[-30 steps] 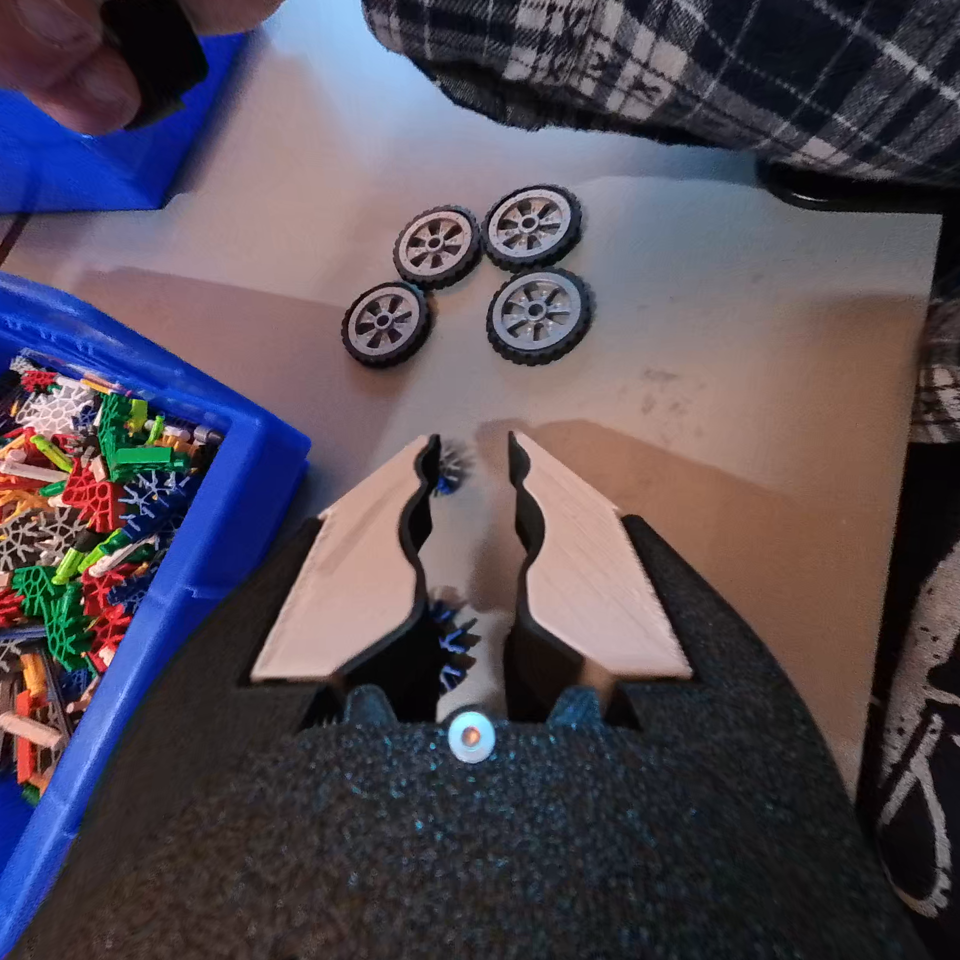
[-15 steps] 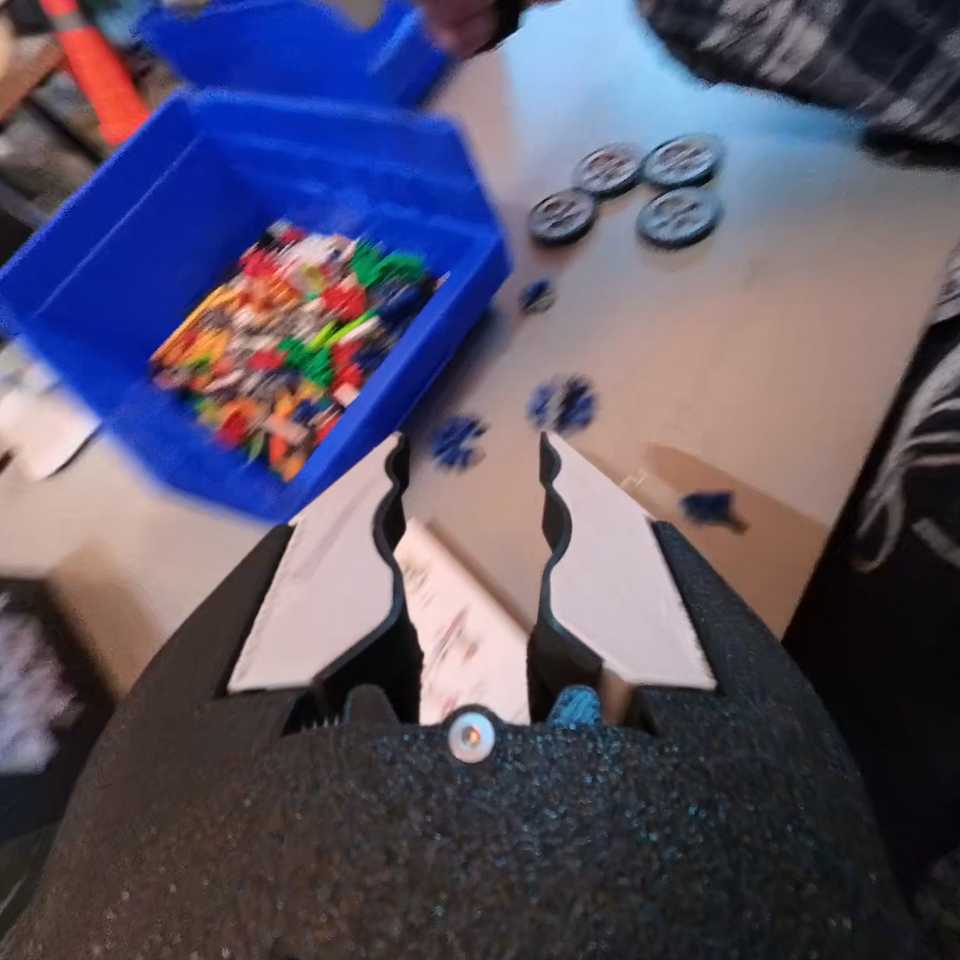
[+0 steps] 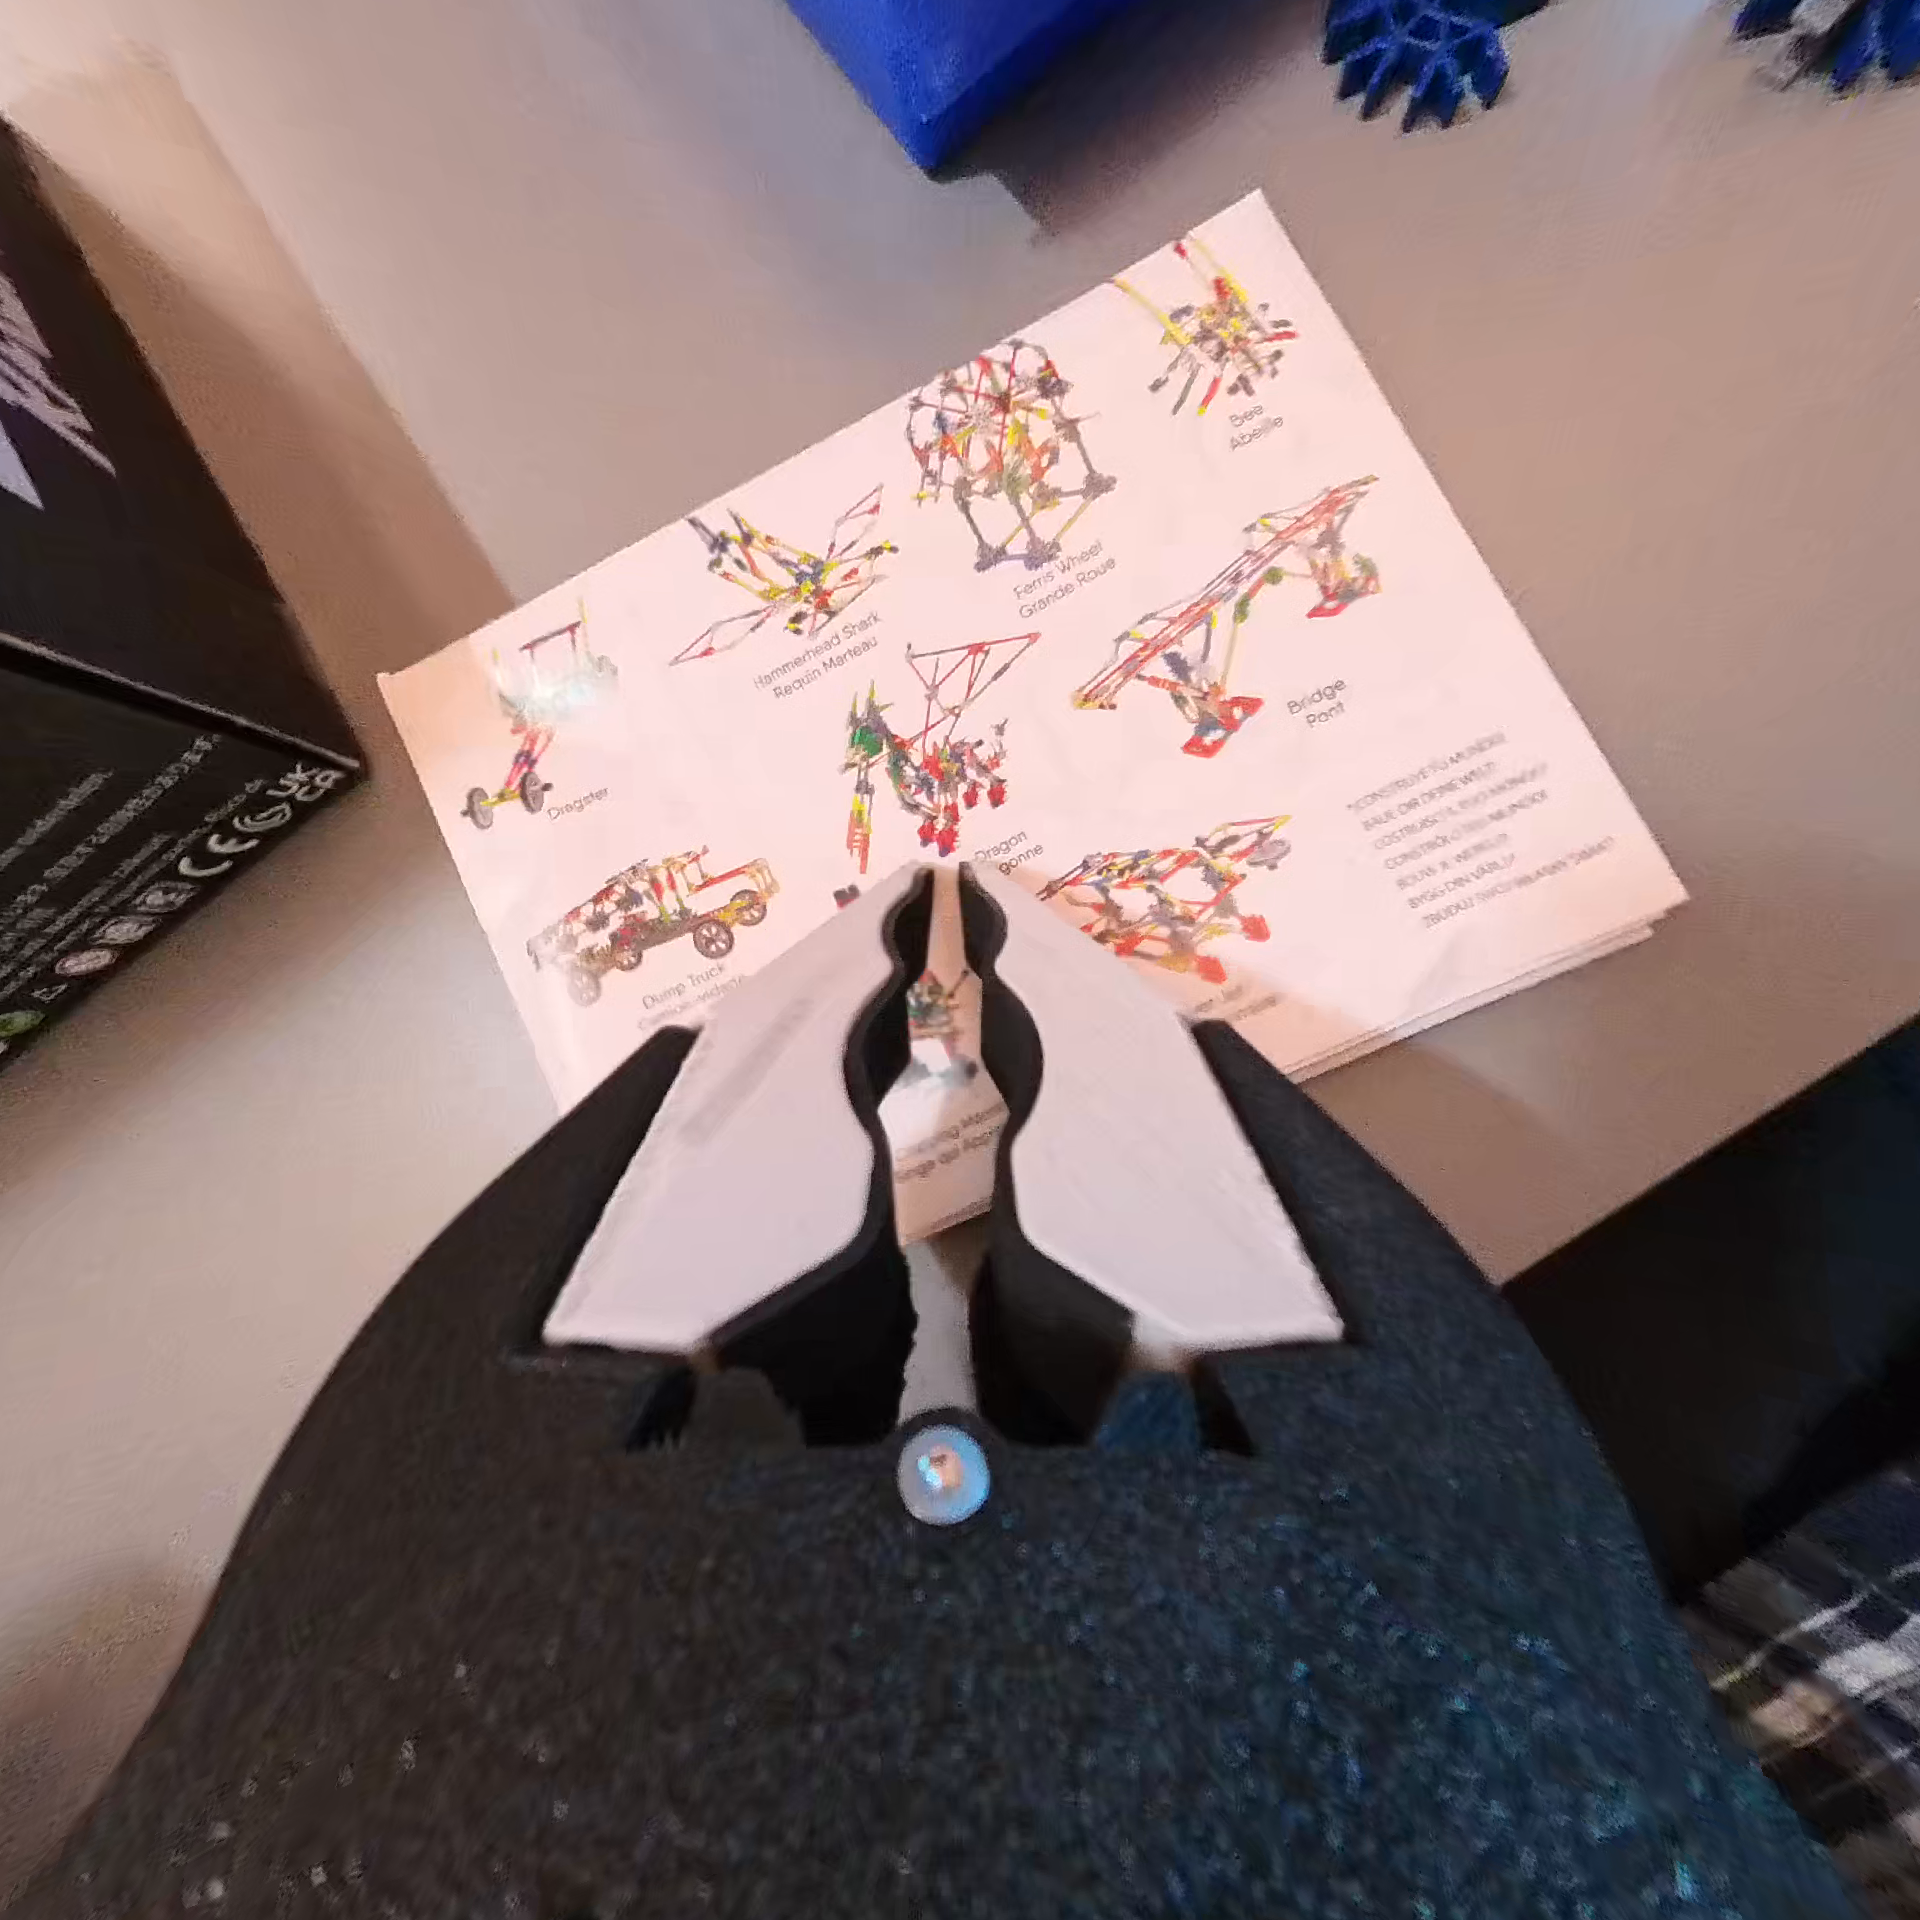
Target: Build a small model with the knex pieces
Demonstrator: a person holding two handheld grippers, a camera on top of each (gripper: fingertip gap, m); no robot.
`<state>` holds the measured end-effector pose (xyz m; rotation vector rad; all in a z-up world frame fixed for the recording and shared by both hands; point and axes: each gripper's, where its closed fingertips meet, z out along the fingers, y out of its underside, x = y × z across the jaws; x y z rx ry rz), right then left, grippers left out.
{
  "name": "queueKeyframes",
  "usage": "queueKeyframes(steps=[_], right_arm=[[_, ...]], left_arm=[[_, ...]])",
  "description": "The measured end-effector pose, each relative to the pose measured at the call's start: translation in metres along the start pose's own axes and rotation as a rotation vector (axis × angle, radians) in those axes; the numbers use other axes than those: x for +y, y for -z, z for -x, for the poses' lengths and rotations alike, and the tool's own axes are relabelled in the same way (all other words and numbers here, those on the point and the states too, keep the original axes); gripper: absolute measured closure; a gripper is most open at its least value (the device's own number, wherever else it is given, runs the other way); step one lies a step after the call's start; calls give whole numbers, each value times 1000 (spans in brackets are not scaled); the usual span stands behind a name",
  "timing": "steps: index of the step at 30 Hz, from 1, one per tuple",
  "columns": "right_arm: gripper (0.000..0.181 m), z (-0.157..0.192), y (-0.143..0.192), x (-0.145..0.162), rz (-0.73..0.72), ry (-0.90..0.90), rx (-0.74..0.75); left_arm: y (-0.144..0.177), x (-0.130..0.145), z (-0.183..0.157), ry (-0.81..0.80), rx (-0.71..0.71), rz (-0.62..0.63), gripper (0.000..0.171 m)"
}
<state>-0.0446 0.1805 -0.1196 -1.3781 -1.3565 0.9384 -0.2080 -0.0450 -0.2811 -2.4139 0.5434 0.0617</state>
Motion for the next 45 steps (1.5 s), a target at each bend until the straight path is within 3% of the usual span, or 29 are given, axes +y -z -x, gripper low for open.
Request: queueKeyframes(steps=[7,12,15,16,20,23,25,28,35,45], right_arm=[[160,1,-2,3,14,3,-2],[160,2,-3,4,17,7,-3],[160,3,-4,4,17,7,-6],[159,3,-5,4,17,6,-8],[160,6,-7,5,24,9,-16],[160,7,-6,4,26,15,-15],[160,7,-6,4,27,17,-13],[159,6,-6,6,32,16,-10],[159,3,-6,9,37,5,-10],[159,4,-12,17,66,6,-15]], left_arm=[[5,1,-17,276,-60,-50,170],[10,0,-37,336,-115,-76,164],[23,-10,-56,208,-12,-131,120],[29,-12,-60,127,20,-140,112],[46,-32,-44,-120,63,-169,96],[47,-51,-41,-229,185,-206,88],[30,-44,-39,-290,261,-110,77],[0,-20,-32,-382,302,57,75],[-13,-21,-37,-154,331,36,76],[-10,-18,-34,221,35,-13,78]])
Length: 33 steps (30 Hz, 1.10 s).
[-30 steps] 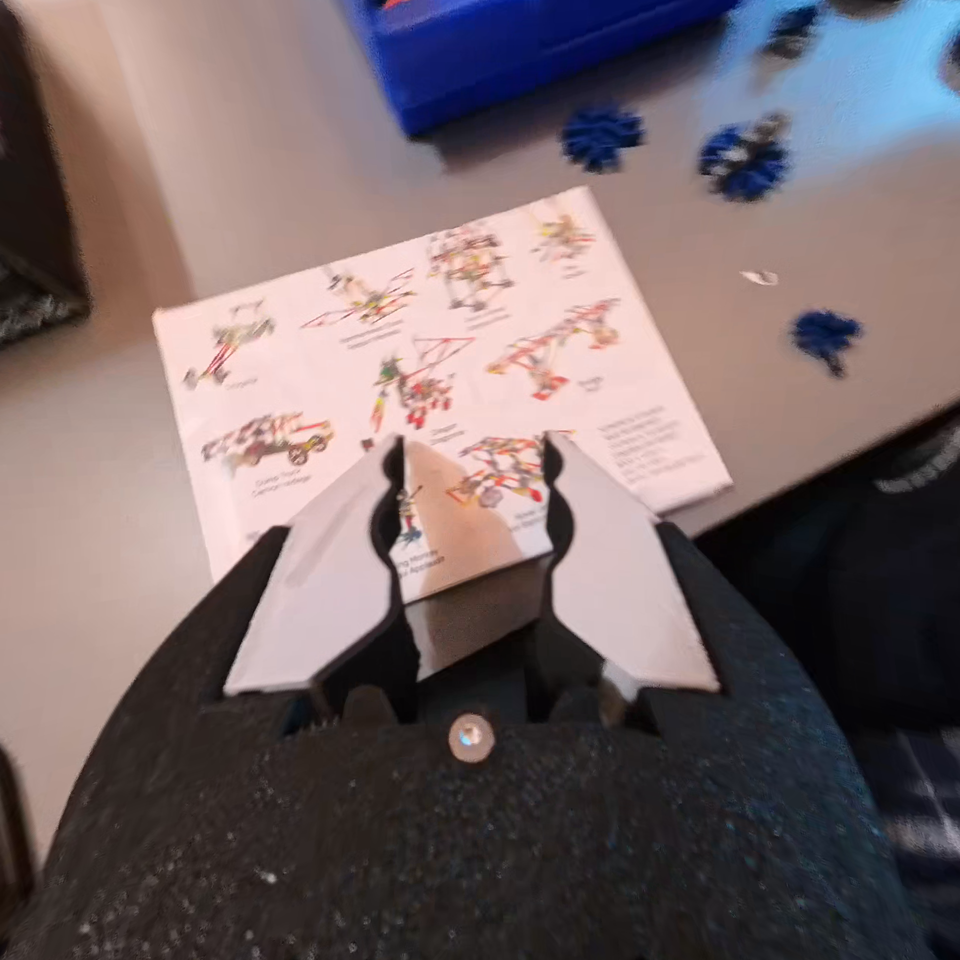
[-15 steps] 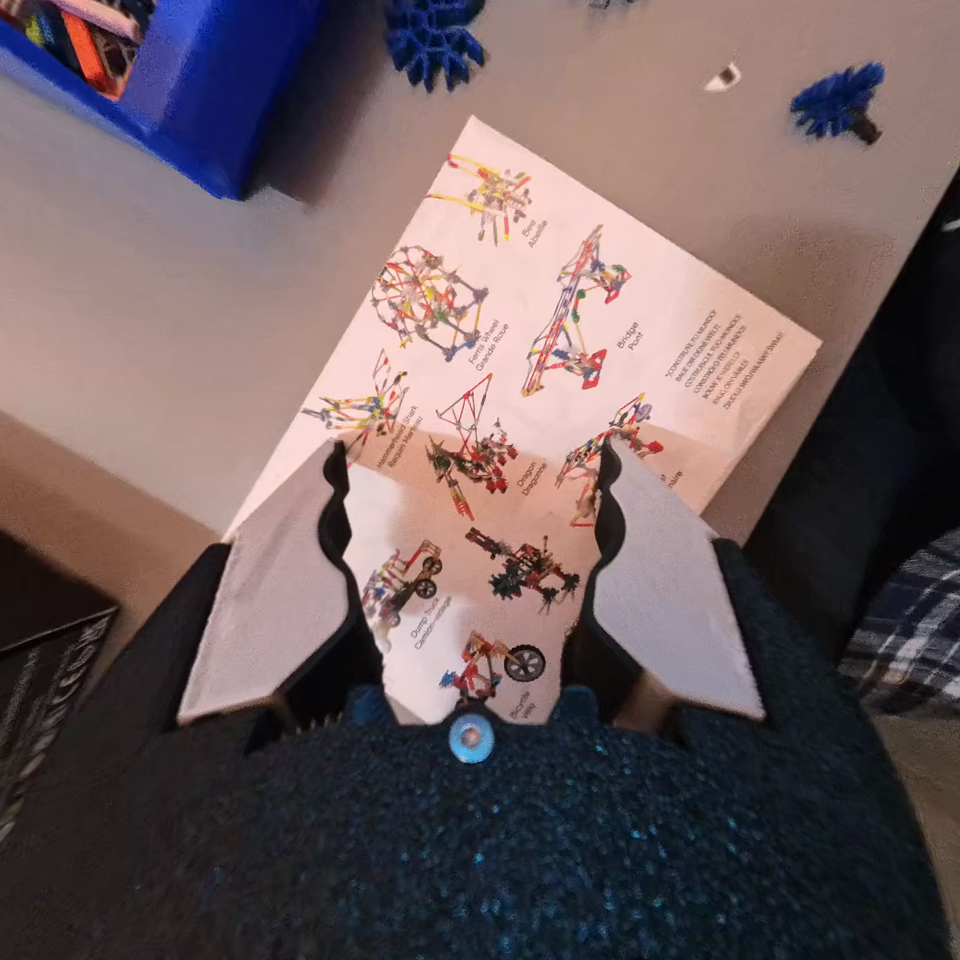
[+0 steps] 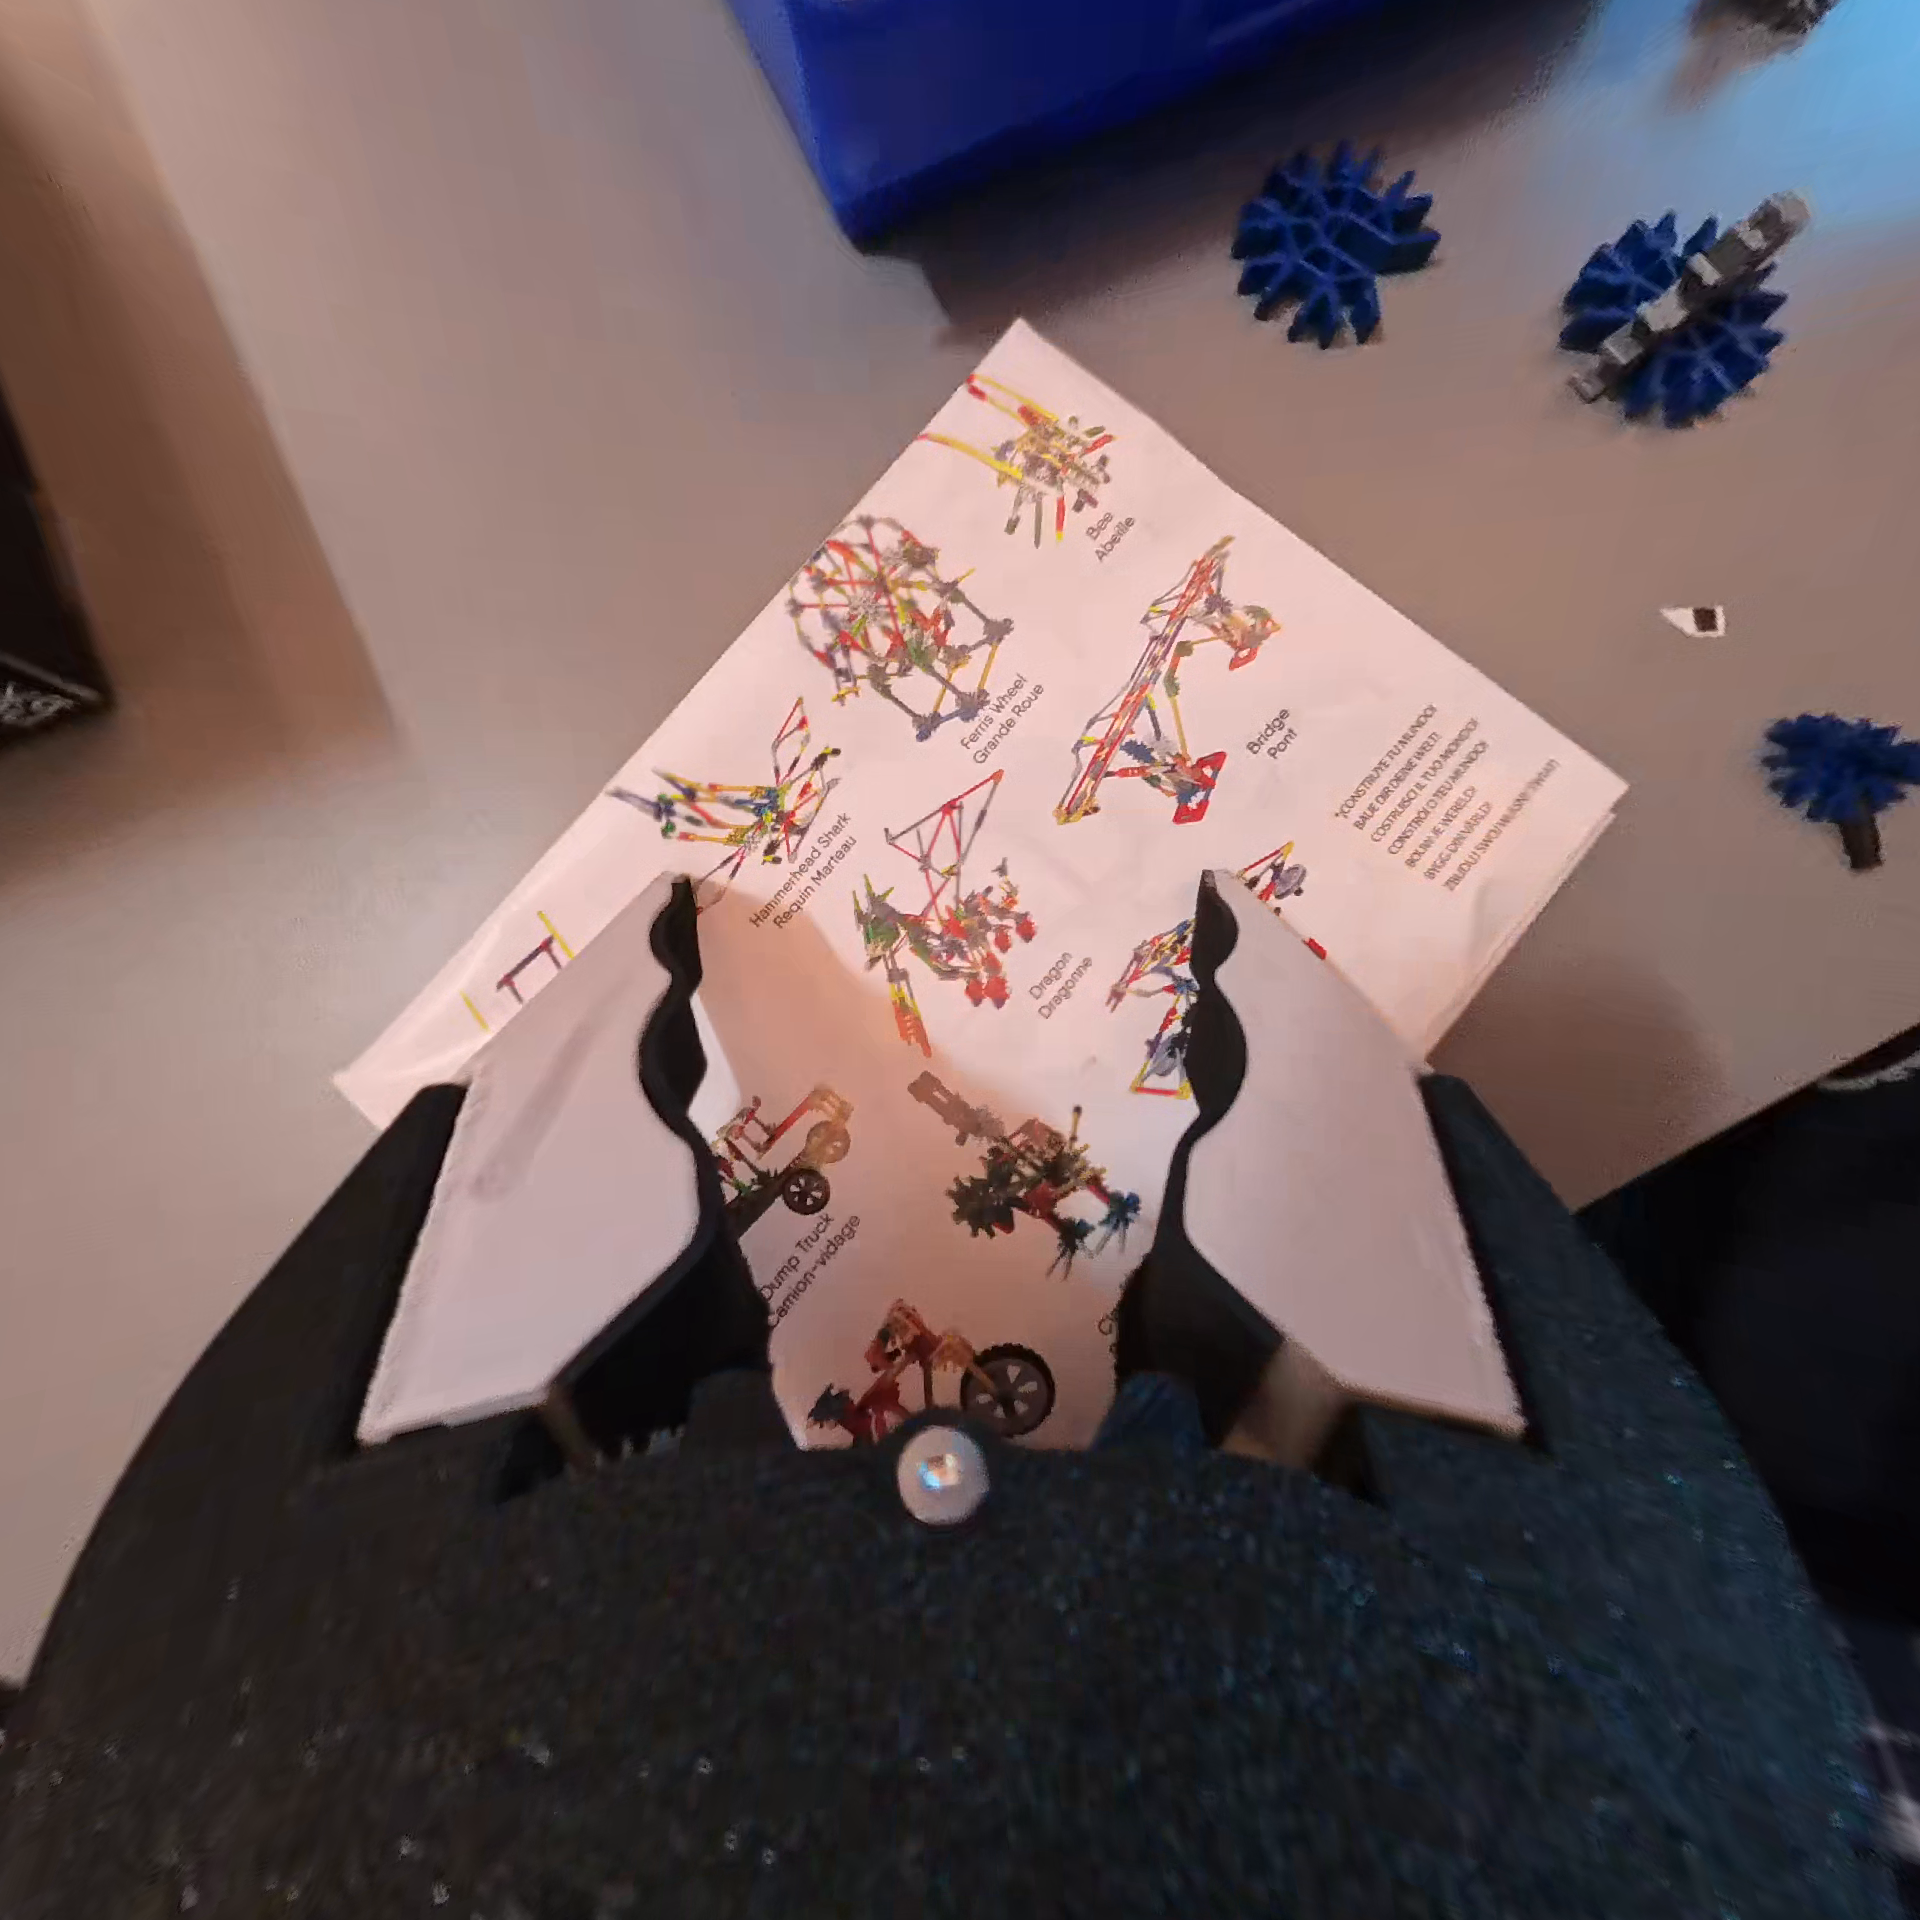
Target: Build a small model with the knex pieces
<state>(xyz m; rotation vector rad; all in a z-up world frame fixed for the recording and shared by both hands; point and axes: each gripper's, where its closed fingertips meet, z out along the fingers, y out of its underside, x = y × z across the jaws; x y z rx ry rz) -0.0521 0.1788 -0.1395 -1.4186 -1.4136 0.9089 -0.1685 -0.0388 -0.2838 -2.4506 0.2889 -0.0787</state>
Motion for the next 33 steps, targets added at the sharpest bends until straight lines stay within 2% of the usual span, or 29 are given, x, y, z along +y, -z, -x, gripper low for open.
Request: queueKeyframes(steps=[4,8,10,14,20,24,27,33], right_arm=[[159,1,-1,0,1,0,-2],[160,2,0,-3,-7,4,-4],[160,2,2,-4,-12,5,-3],[159,3,3,-6,-19,4,-5],[159,10,1,-6,-14,19,-34],[159,11,-2,-2,-1,17,-37],[159,11,-5,1,11,16,-39],[159,10,-11,13,47,12,-43]], left_arm=[[6,-2,-3,10,-32,-56,81],[31,-28,-13,-46,51,-197,84],[40,-35,-7,-83,36,-218,85],[40,-38,-1,-187,36,-203,88],[14,-30,-7,-307,95,-114,89],[-4,-12,-15,-313,178,-18,91],[-7,-11,-21,-271,232,-32,91],[-7,-11,-21,-259,236,-62,91]])
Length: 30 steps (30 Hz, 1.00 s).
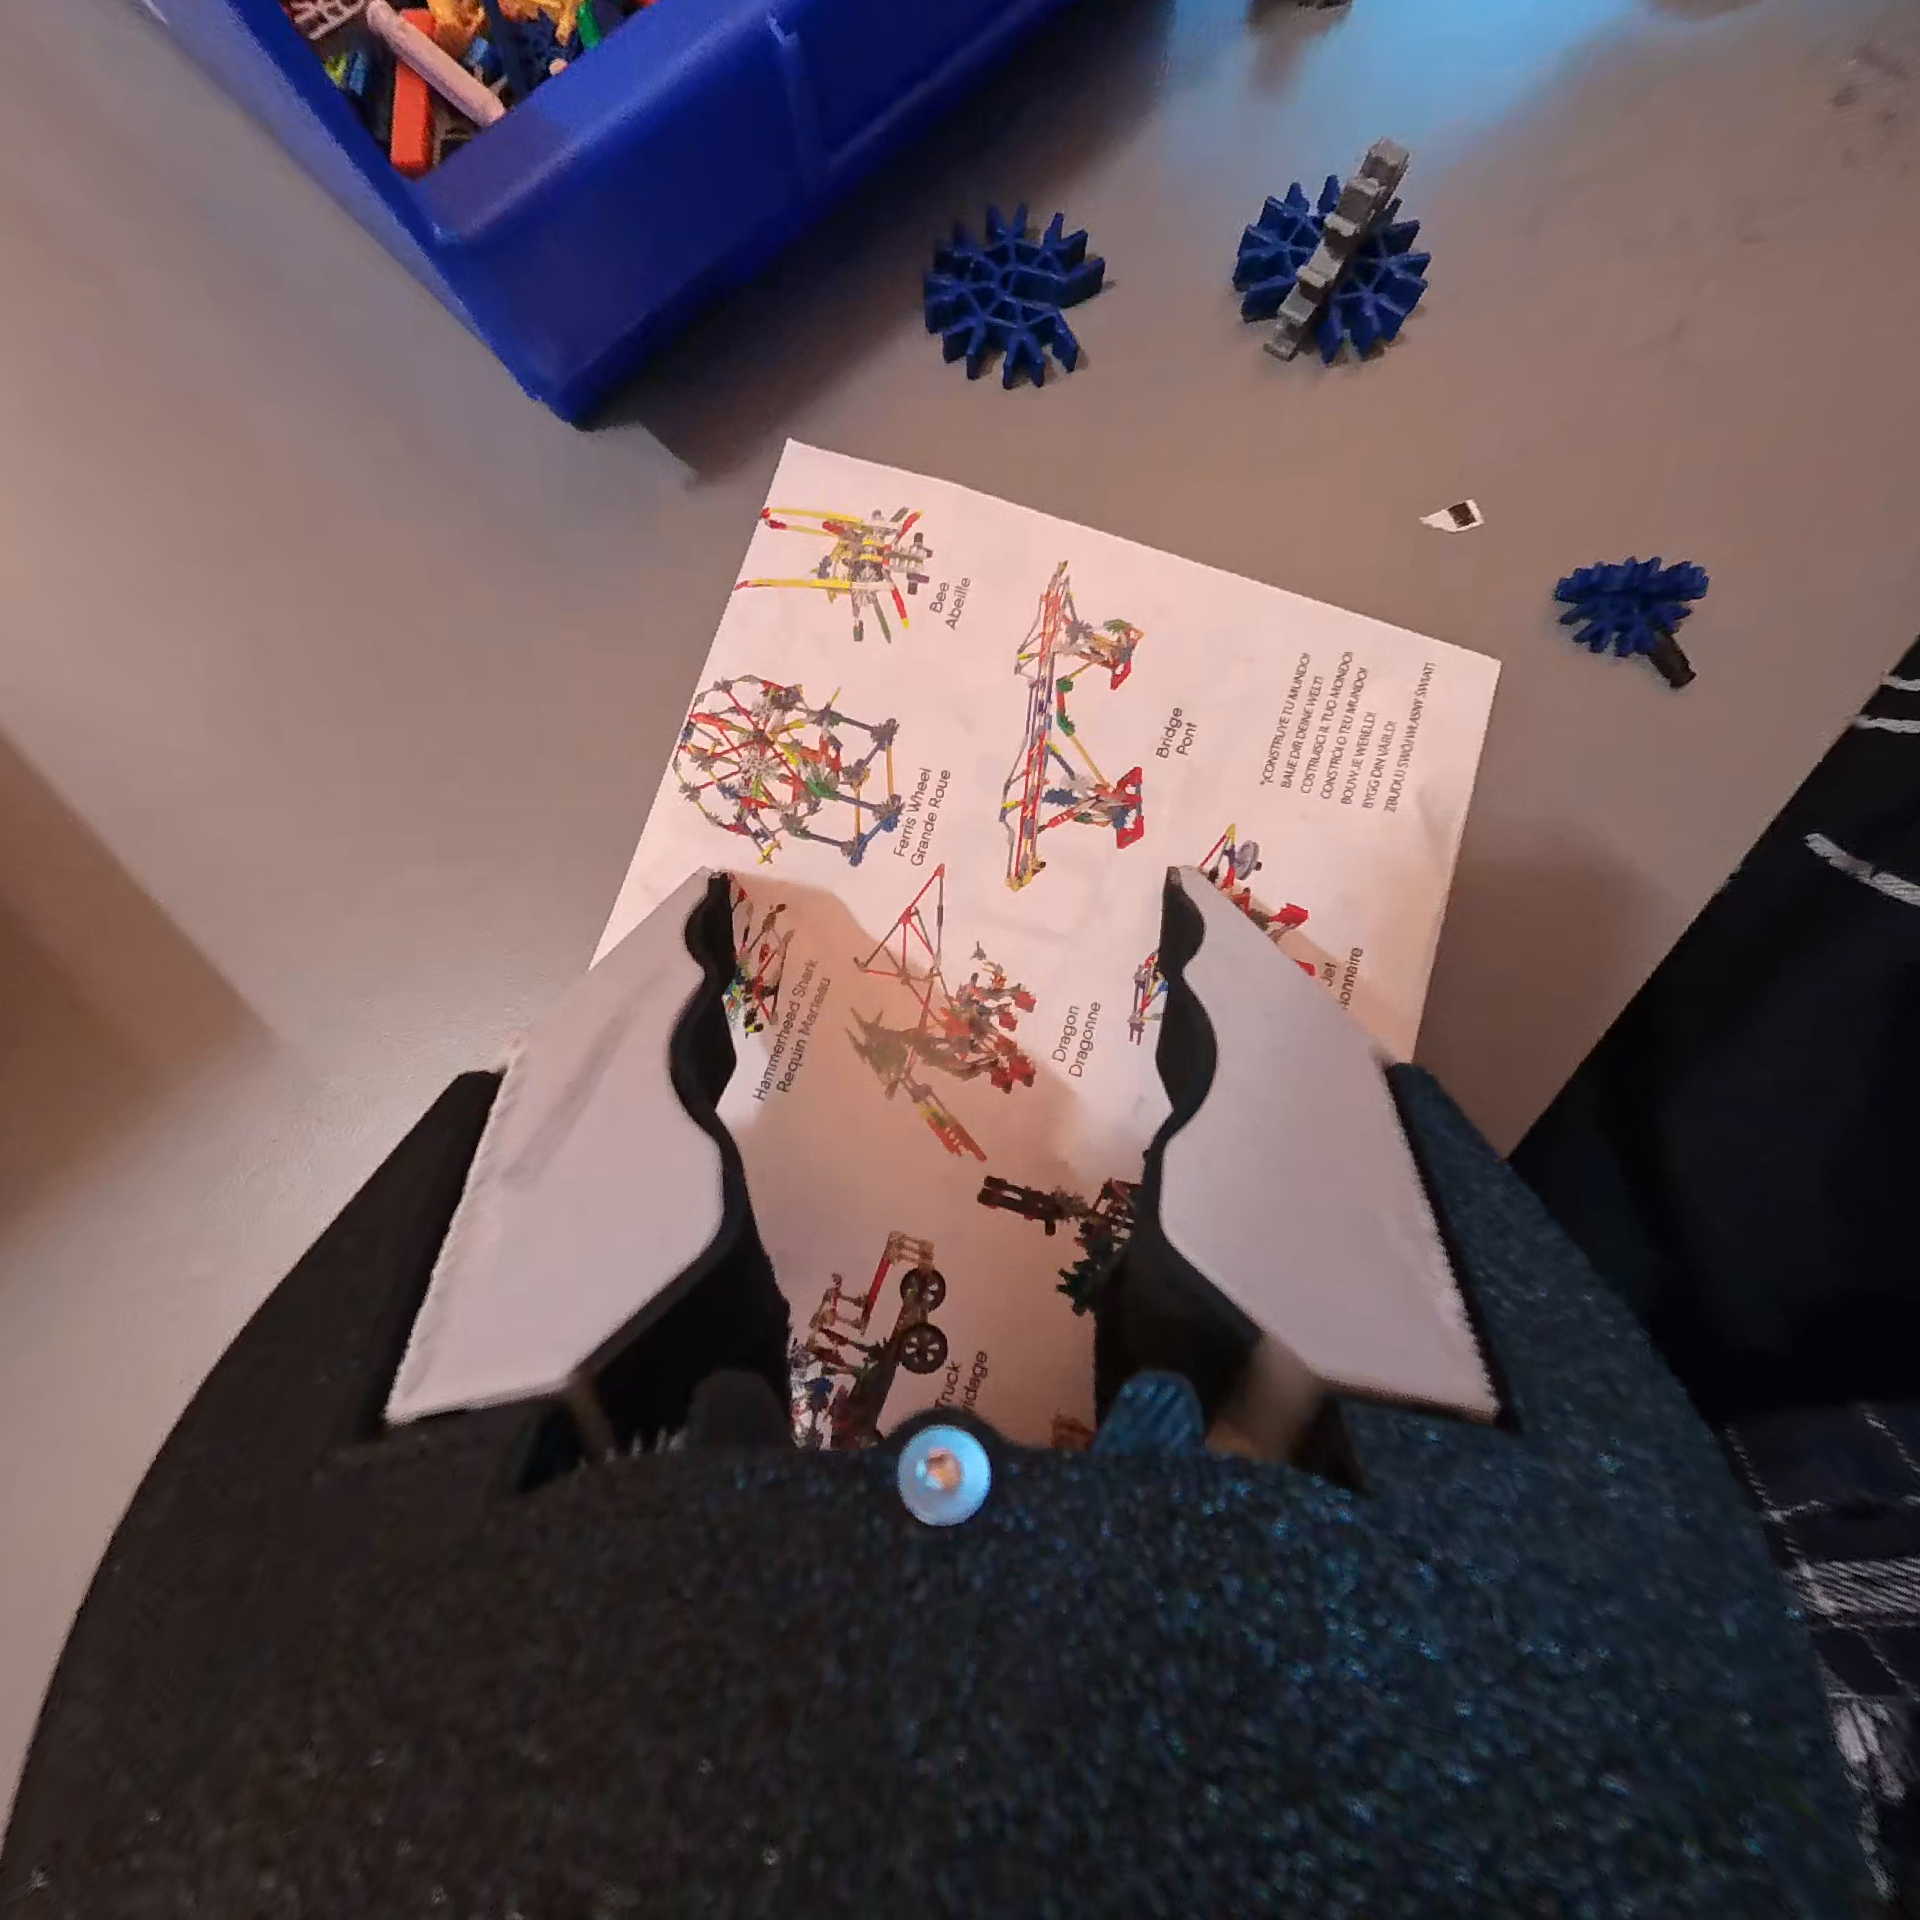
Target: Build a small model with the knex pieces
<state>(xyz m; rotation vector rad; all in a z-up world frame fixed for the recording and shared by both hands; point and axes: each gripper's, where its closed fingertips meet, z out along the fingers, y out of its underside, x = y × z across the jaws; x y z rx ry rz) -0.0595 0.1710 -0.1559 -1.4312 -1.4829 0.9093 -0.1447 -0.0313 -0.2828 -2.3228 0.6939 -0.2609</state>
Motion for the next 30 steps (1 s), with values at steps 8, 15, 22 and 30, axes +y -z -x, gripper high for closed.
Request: queueKeyframes(steps=[8,15,22,30], right_arm=[[160,1,-3,3,1,2,-9],[159,1,-2,3,0,2,-10],[159,22,11,-28,-97,130,-39],[159,72,17,-28,-3,220,-119]], left_arm=[[0,0,0,-1,1,-11,91],[0,0,0,-2,2,-16,91],[0,0,0,-4,2,-21,91],[0,0,9,-18,12,-15,90]])
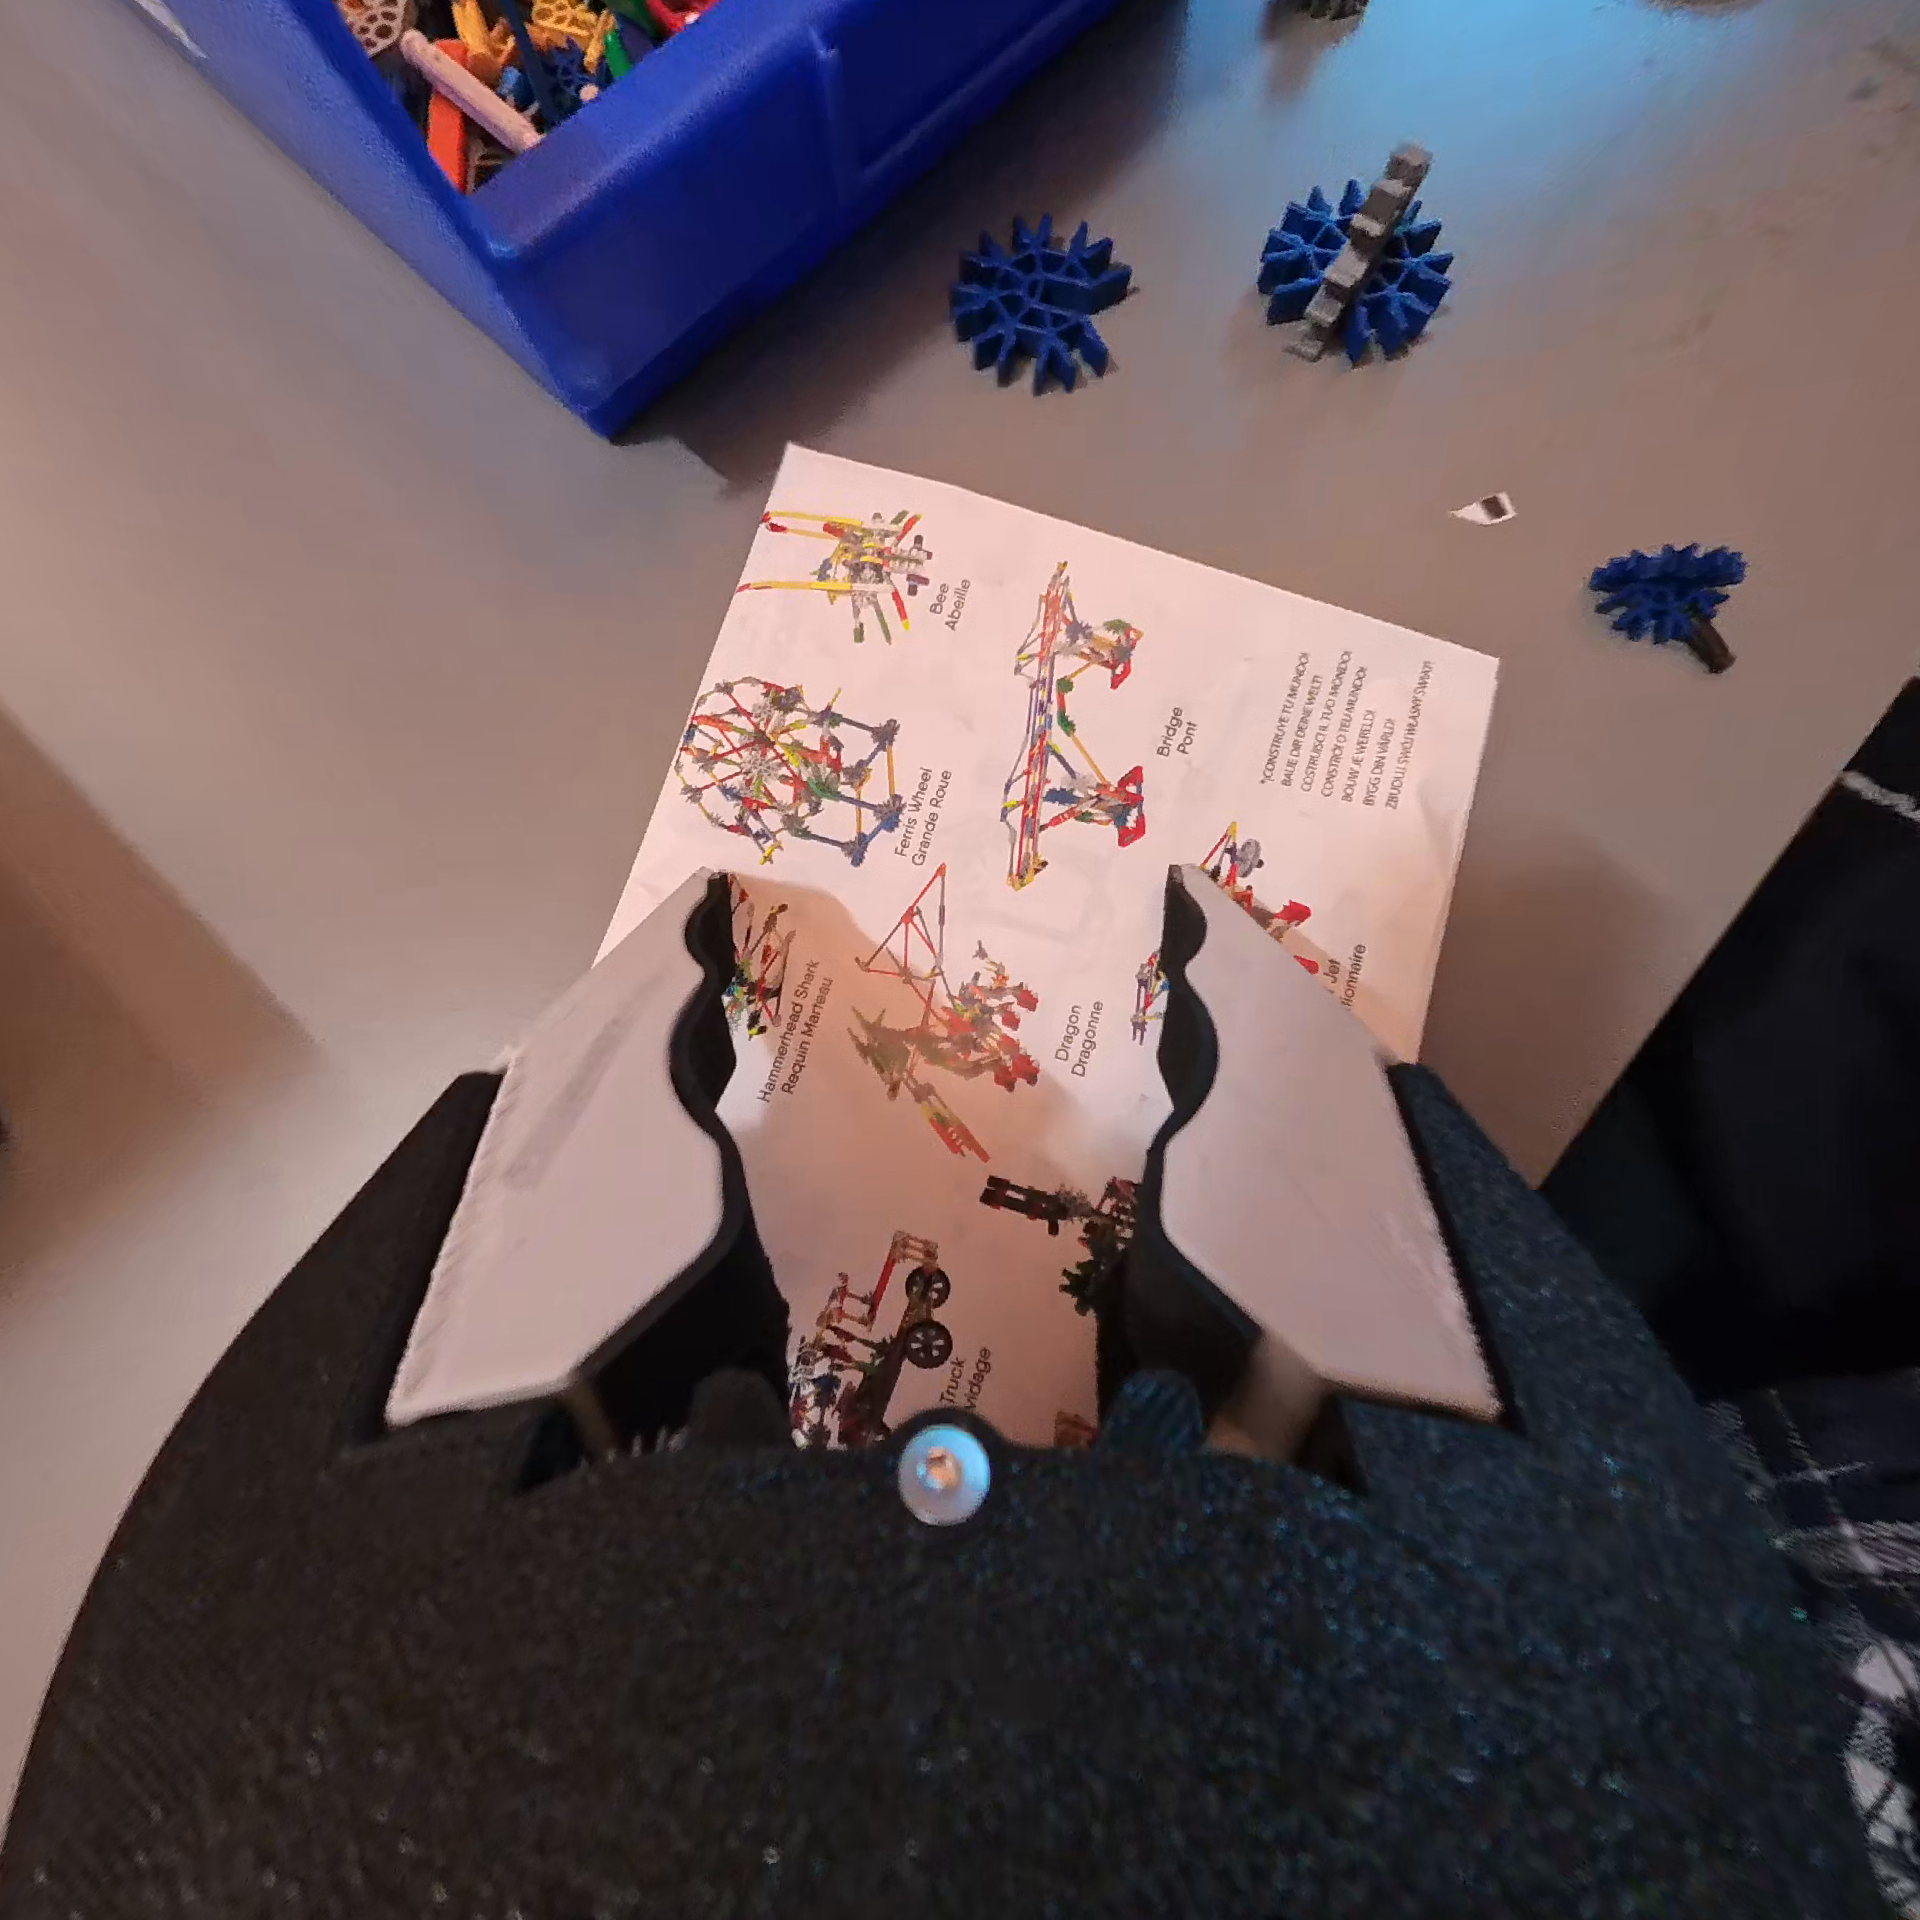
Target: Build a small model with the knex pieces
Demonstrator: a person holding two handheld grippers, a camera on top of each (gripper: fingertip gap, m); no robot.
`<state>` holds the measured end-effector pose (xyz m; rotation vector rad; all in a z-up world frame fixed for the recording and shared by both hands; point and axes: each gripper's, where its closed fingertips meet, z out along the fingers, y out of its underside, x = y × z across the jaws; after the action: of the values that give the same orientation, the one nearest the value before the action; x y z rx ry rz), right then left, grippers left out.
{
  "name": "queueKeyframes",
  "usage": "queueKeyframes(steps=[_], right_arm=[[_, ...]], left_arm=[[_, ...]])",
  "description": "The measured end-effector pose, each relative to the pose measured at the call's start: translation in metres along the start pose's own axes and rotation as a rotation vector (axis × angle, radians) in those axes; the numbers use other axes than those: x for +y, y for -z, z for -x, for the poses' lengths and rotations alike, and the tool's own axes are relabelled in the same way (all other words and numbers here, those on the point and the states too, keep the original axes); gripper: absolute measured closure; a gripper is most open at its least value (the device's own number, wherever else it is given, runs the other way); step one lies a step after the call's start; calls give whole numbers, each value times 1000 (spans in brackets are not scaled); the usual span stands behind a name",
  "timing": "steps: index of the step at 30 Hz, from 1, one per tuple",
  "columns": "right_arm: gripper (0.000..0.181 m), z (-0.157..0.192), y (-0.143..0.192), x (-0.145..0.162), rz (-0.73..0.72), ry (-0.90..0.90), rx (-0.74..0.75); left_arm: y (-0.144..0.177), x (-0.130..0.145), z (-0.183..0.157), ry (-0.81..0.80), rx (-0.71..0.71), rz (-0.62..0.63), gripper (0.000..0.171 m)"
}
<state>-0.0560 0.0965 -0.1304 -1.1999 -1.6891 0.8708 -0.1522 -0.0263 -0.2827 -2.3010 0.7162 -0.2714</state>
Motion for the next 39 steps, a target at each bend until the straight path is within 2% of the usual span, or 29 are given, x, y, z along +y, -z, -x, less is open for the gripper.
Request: queueKeyframes(steps=[8,15,17,19,24,33,35,36,37,39], right_arm=[[158,75,-2,72,310,11,-166],[160,99,-15,108,419,-2,-197],[168,103,-20,114,435,5,-195],[175,108,-23,119,457,25,-204],[176,114,-23,119,465,32,-224],[175,122,-3,127,512,6,-260],[171,127,-2,125,503,-5,-277],[154,127,-2,124,504,-2,-276],[148,126,-2,122,506,-1,-267],[148,120,-2,118,497,1,-244]], left_arm=[[0,0,3,-3,5,-4,90],[0,0,4,2,0,-8,90],[0,0,4,2,-2,-9,90],[0,0,4,3,-2,-10,90],[0,0,4,1,0,-11,90],[0,0,4,-1,-1,-15,89],[0,0,5,1,-3,-13,87],[0,0,7,-2,-7,-12,85],[-1,0,8,-4,-7,-10,84],[-1,0,10,-10,-8,-8,83]])
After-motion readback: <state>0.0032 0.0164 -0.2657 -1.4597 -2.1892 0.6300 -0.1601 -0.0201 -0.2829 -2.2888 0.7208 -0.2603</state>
